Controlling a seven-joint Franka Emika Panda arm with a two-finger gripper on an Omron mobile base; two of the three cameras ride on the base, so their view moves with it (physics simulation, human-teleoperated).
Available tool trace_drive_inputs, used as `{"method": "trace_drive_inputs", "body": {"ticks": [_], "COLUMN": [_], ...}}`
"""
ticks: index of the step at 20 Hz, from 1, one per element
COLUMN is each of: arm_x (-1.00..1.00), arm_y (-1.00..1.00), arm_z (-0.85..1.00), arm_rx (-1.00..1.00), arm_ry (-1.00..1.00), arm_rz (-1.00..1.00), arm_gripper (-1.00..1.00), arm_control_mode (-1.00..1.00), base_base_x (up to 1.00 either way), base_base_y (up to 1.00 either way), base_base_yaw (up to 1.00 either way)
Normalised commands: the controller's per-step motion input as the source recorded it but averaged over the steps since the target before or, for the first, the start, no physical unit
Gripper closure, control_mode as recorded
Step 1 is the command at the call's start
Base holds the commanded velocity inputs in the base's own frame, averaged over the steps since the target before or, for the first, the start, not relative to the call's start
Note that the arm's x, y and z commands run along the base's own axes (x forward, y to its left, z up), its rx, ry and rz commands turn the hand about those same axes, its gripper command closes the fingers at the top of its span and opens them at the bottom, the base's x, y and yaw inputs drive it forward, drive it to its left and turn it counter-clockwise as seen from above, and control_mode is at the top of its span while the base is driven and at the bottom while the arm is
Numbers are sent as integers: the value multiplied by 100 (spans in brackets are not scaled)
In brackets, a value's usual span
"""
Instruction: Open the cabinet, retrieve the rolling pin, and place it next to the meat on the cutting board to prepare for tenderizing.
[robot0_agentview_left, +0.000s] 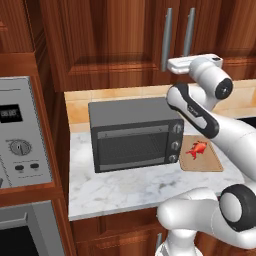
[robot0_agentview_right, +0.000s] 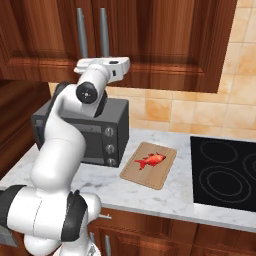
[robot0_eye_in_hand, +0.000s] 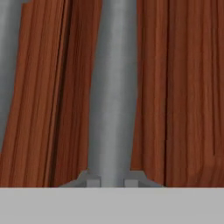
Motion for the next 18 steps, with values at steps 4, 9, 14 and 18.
{"method": "trace_drive_inputs", "body": {"ticks": [4,9,14,18], "arm_x": [0,-1,-29,-65], "arm_y": [35,21,-12,-25], "arm_z": [-8,-4,-2,-9], "arm_rx": [-3,-3,0,-1], "arm_ry": [0,1,-2,-4], "arm_rz": [0,0,2,9], "arm_gripper": [100,100,100,100], "arm_control_mode": [-100,-100,-100,-100], "base_base_x": [0,0,0,0], "base_base_y": [0,0,0,0], "base_base_yaw": [0,0,0,0]}}
